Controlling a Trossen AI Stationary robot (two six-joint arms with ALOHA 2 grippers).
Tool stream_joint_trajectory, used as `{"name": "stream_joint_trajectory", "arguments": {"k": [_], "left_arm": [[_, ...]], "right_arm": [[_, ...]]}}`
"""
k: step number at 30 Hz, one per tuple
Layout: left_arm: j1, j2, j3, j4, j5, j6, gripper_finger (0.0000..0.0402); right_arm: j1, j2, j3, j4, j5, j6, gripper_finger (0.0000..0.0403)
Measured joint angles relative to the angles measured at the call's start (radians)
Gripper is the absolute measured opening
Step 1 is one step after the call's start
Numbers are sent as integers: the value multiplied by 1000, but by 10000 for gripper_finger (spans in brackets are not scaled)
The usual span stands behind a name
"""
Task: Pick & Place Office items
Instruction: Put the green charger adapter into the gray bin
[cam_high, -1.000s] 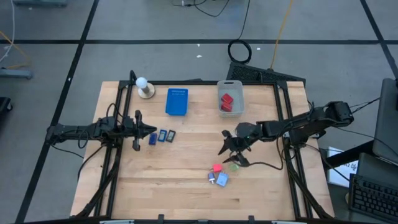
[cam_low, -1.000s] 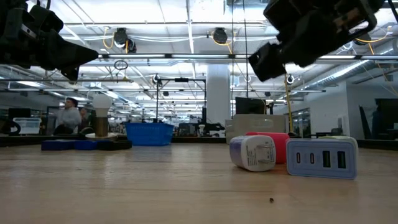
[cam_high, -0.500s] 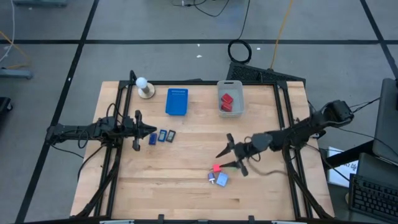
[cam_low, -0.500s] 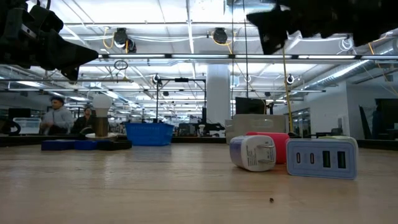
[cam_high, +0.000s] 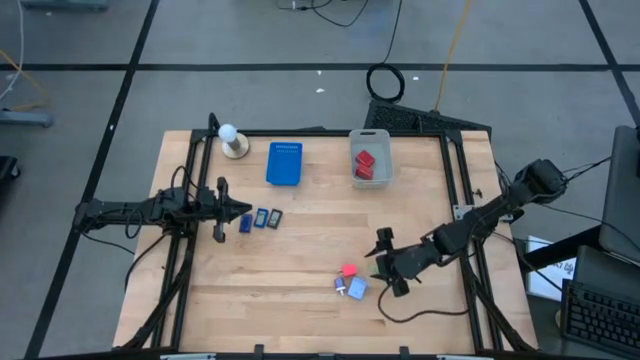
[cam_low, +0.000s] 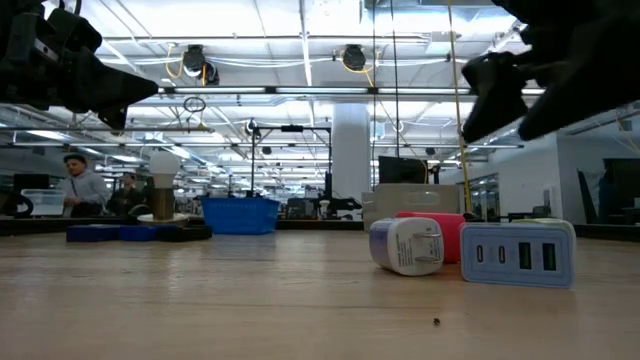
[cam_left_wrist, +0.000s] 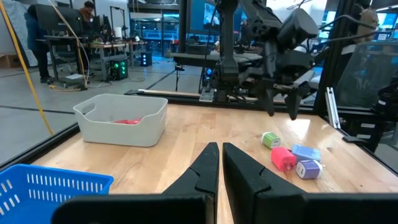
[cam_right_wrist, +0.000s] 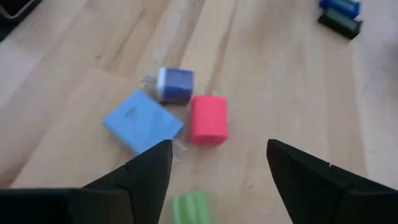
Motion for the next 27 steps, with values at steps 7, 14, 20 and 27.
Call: {"name": "stream_joint_trajectory", "arguments": {"k": [7,14,20,27], "left_arm": [[0,0,0,0,0,0,21],[0,0,0,-1,0,0,21],[0,0,0,0,0,0,21],[0,0,0,0,0,0,21]], "right_arm": [[24,22,-15,-3,-1,50,238],[23,26,-59,5,-2,74,239],[21,27,-111,54,-1,118,234],[21,27,-172,168,-4,113,233]]}}
